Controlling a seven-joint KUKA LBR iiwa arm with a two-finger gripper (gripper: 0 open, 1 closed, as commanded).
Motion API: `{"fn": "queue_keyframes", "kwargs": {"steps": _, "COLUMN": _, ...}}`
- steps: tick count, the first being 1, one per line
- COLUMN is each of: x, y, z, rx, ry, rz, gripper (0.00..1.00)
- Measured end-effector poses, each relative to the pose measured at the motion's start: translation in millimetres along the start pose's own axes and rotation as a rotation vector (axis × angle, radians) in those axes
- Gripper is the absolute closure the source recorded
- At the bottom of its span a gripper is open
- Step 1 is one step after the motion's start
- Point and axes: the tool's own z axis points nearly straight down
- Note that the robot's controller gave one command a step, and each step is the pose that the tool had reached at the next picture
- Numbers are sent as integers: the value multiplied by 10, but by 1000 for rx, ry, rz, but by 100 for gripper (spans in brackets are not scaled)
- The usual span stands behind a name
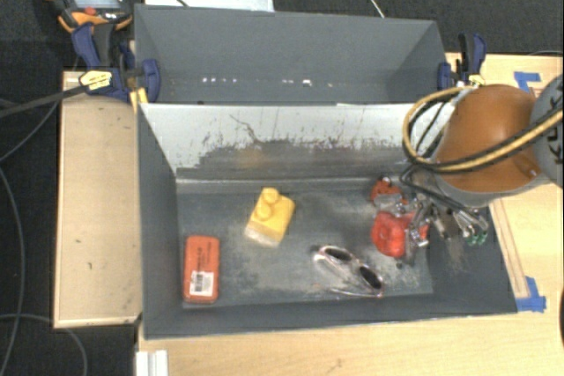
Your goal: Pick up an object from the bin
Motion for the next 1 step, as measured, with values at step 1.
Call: {"fn": "queue_keyframes", "kwargs": {"steps": 1, "x": -12, "y": -6, "z": -197, "rx": 2, "ry": -5, "rz": 2, "gripper": 100}}
